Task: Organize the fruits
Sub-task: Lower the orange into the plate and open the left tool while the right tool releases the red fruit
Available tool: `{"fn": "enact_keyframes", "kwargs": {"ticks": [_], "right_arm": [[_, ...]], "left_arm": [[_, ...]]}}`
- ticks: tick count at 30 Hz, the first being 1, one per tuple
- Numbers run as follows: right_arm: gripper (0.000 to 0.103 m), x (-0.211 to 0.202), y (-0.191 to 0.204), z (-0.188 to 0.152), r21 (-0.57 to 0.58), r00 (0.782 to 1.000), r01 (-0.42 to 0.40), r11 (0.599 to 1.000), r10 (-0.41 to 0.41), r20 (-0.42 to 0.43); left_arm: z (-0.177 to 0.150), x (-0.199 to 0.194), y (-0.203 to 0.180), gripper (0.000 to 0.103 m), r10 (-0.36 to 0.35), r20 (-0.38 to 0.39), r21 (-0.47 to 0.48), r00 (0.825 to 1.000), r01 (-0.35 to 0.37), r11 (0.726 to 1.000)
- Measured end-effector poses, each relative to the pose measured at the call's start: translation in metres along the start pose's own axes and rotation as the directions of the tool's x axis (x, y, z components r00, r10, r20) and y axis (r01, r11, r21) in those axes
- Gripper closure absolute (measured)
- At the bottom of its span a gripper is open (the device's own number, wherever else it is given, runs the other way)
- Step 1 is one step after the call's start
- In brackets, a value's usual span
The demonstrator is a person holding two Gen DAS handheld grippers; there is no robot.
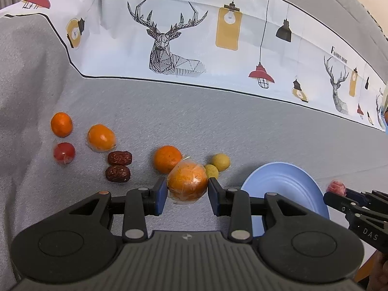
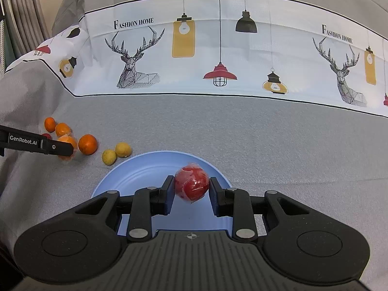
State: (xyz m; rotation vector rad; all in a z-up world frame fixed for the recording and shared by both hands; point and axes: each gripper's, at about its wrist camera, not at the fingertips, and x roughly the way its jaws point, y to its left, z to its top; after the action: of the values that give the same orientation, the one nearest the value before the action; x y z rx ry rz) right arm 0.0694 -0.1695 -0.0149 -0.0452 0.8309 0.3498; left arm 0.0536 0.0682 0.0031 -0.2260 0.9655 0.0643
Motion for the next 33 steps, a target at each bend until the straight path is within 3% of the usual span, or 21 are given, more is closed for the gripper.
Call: {"fn": "enact_keyframes", "kwargs": {"ticks": [7, 12, 25, 33], "right_arm": [[0.072, 0.005, 0.001, -0.001, -0.020, 0.999, 0.026, 0.999, -0.026, -0.030], [0.072, 0.010, -0.001, -0.005, -0.027, 0.997, 0.051, 0.998, -0.053, -0.062], [0.072, 0.012, -0.004, -0.007, -0.036, 0.994, 0.060, 0.998, -0.063, -0.089], [0.072, 0.014, -0.002, -0.006, -0.044, 0.993, 0.062, 0.997, -0.066, -0.096]], "left_arm": [[-0.001, -0.002, -0.007, 0.063, -0.048, 0.009, 0.026, 0.999, 0.047, 0.999], [-0.006, -0.004, -0.027, 0.063, -0.086, 0.019, 0.122, 0.996, 0.083, 0.989], [-0.032, -0.006, -0.081, 0.063, -0.221, 0.012, 0.354, 0.975, 0.203, 0.913], [-0.045, -0.001, -0.099, 0.063, -0.229, -0.021, 0.439, 0.973, 0.215, 0.873]]}}
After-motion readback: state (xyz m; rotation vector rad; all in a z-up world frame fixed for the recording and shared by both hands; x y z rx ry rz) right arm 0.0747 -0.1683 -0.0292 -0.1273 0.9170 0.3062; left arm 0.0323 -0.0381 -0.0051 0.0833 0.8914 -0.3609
